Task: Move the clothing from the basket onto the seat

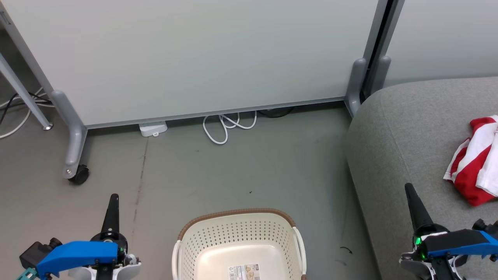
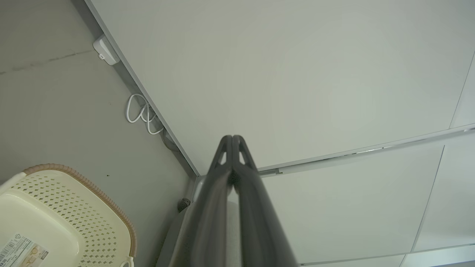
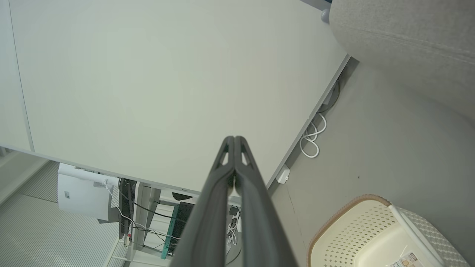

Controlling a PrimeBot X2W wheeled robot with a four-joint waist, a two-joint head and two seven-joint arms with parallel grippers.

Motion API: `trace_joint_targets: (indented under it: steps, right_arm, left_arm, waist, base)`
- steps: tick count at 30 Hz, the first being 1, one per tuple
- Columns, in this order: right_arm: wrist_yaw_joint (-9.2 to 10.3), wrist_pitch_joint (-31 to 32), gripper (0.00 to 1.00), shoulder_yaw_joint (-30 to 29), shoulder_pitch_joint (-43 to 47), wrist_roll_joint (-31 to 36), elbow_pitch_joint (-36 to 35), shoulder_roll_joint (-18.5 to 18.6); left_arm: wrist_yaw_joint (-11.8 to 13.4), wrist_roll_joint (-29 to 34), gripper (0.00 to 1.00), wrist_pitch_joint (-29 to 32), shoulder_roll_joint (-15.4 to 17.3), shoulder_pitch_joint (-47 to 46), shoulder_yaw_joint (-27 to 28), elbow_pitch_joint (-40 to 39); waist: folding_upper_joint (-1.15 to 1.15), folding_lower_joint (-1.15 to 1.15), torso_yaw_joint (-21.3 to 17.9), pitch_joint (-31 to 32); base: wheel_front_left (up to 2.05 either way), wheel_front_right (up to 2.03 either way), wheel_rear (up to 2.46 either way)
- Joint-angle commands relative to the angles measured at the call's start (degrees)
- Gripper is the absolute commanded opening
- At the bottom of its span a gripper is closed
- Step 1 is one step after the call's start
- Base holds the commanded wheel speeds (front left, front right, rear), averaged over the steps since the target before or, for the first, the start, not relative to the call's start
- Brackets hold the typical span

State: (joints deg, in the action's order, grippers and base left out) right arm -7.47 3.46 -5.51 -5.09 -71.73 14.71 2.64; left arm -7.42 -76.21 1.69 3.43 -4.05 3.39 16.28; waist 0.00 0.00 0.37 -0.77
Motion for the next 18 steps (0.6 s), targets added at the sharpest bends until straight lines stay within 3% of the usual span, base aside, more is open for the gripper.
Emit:
trace_joint_targets:
  steps: [1, 18]
  right_arm:
    - [-0.03, 0.30, 0.00, -0.18, -1.11, -1.69, -0.62, 0.32]
    - [-0.04, 1.55, 0.00, -0.58, -1.30, -9.96, -0.70, 0.35]
  left_arm:
    - [-0.08, -1.18, 0.00, 0.44, 0.10, -1.29, 0.57, -0.67]
    - [-0.10, -7.75, 0.00, 2.39, -0.17, -1.83, 1.75, -1.44]
  waist:
    - [0.00, 0.00, -0.01, 0.02]
    - [0.00, 0.00, -0.15, 0.24]
  base:
    - [0.00, 0.00, 0.00]
    - [0.00, 0.00, 0.00]
